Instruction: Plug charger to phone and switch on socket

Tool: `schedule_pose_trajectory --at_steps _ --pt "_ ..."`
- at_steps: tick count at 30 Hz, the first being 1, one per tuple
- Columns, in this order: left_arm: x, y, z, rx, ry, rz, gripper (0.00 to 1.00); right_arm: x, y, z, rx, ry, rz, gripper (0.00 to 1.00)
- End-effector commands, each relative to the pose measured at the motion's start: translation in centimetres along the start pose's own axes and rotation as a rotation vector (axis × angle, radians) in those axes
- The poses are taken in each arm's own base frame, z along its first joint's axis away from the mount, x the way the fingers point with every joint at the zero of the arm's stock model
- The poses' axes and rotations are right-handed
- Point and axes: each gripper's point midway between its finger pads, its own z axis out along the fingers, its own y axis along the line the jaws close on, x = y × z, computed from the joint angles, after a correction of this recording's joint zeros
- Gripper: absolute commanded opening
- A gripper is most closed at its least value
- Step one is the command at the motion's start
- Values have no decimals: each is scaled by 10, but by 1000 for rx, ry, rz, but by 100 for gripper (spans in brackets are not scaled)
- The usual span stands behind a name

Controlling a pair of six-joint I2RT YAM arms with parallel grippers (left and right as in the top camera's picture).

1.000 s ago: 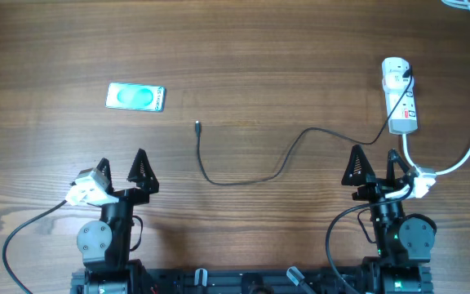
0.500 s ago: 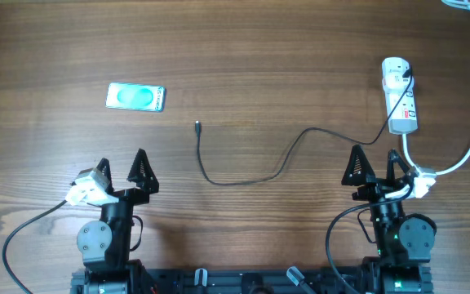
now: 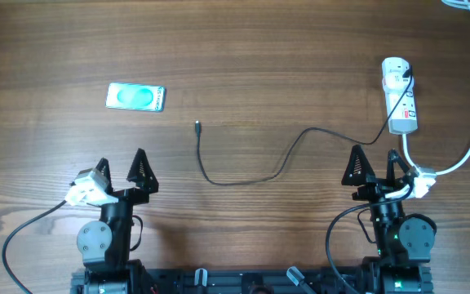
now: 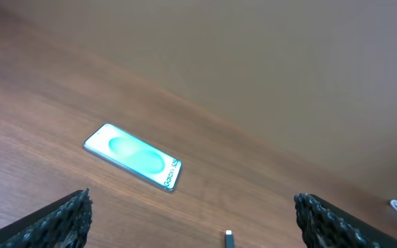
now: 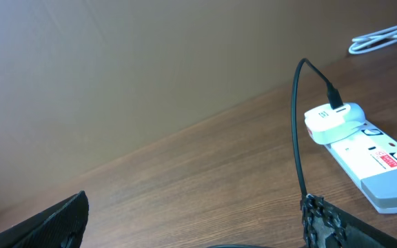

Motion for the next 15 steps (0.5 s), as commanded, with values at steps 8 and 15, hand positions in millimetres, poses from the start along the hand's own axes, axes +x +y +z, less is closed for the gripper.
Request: schedule_pose_trajectory --at_steps 8,15 --pt "-6 -52 -4 258 70 11 100 -2 1 -1 -5 -14 2 100" --pt "-38 -69 19 190 229 29 100 -2 1 -1 -5 -14 2 100"
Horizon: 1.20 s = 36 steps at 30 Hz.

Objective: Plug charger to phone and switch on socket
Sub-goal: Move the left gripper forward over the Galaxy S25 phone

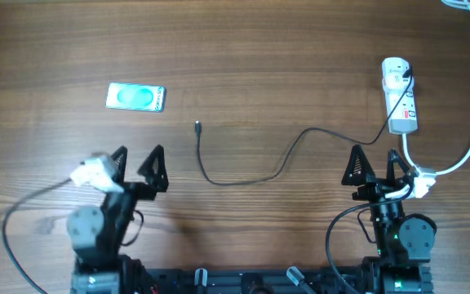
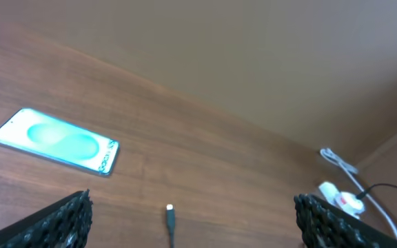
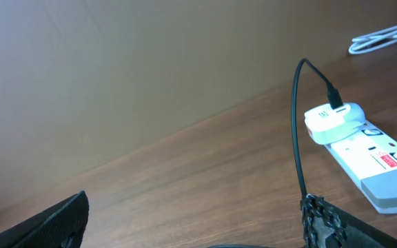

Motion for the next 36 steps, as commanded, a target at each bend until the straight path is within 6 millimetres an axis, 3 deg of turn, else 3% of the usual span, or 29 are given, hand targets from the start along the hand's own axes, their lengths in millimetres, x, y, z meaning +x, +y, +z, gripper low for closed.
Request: schedule_pose_trajectory --at_steps 1,5,11,16,20,36 --pt "-41 -20 13 -9 75 39 100 -2 1 -1 -4 -14 2 100" --pt "-70 -29 36 -88 239 34 100 -2 1 -1 -4 -14 2 100" --pt "-99 -18 59 -335 457 5 100 -2 1 -1 -4 -14 2 100" --pt "-93 -22 74 -367 619 -28 100 -2 1 -1 -4 -14 2 100" --pt "-70 -29 79 -306 724 -87 100 -2 1 -1 -4 -13 2 100" --pt "-62 -26 77 -320 761 -100 100 -2 1 -1 -4 -14 2 100"
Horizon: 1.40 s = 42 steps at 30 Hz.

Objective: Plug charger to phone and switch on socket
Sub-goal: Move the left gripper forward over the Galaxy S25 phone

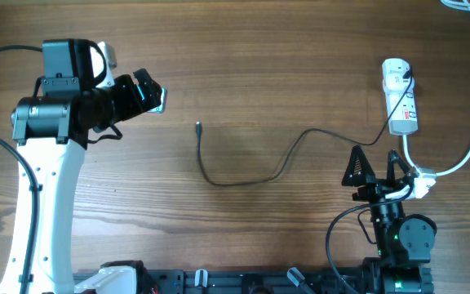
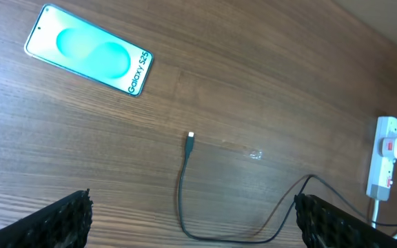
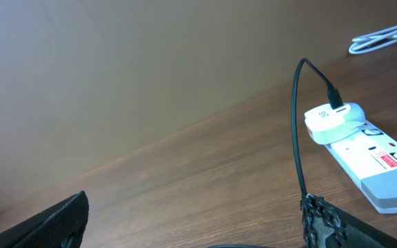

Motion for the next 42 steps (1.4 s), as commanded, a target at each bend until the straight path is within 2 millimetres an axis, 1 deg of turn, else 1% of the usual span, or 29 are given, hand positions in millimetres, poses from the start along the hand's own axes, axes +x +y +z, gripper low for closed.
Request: schedule_pose_trajectory --at_steps 1,2,5,7,10,14,15,17,22,27,34,37,40,42 --pt "0 -7 -3 23 6 19 100 -2 1 -1 -4 -13 2 100" --pt "1 -6 -3 17 9 1 100 -2 1 -1 -4 -13 2 100" --pt "1 5 -3 -47 -3 -146 100 -2 1 -1 -4 -13 2 100" --pt "1 7 -1 -56 0 -213 100 -2 1 -1 -4 -13 2 100" --pt "-2 7 4 -68 14 -273 100 -2 1 -1 -4 -13 2 100" --pt "-9 14 15 -146 64 -327 100 -2 1 -1 -4 -13 2 100" --pt "-13 21 23 -218 95 -369 99 -2 1 -1 -4 -13 2 100" --pt "-17 25 32 -271 124 -400 99 -2 1 -1 -4 -13 2 100" --pt "-27 34 57 -376 197 -473 99 -2 1 -1 -4 -13 2 100" --pt "-33 40 89 -444 266 -534 99 -2 1 -1 -4 -13 2 100" --pt "-44 49 132 -481 269 -641 99 -2 1 -1 -4 -13 2 100" --pt "-47 56 145 -488 255 -694 99 -2 1 -1 -4 -13 2 100" --pt "-44 65 157 -498 272 -760 99 -2 1 -1 -4 -13 2 100" --pt "-41 67 166 -478 310 -803 99 -2 1 -1 -4 -13 2 100"
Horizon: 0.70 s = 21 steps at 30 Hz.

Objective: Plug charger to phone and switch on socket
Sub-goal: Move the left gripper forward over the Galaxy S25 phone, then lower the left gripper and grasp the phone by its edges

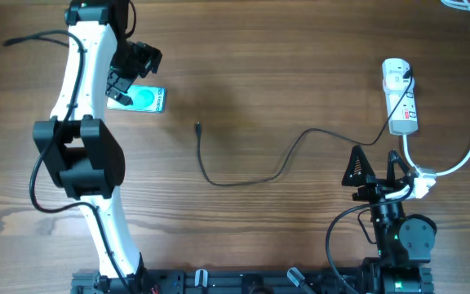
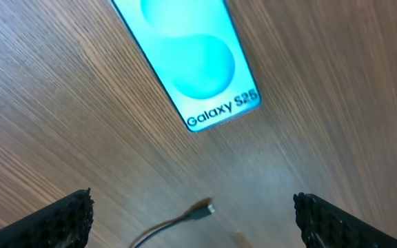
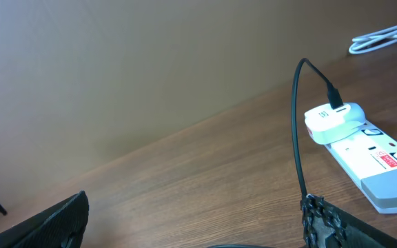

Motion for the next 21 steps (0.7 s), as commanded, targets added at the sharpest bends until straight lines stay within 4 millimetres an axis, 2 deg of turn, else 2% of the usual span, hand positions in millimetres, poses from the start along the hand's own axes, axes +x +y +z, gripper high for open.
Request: schedule_pose_trajectory --at_steps 1,7,12,16,21 --pt "-10 -3 19 18 69 -124 99 -2 1 -1 -4 -13 2 100" --pt "-19 -4 44 -6 79 -142 99 -2 1 -1 -4 -13 2 100" --pt "-32 -4 50 -15 21 -182 99 -2 1 -1 -4 -13 2 100" --pt "-35 -1 56 -38 7 -223 99 -2 1 -1 -4 -13 2 100" --pt "-34 -2 80 -67 23 -214 99 -2 1 -1 -4 -13 1 100"
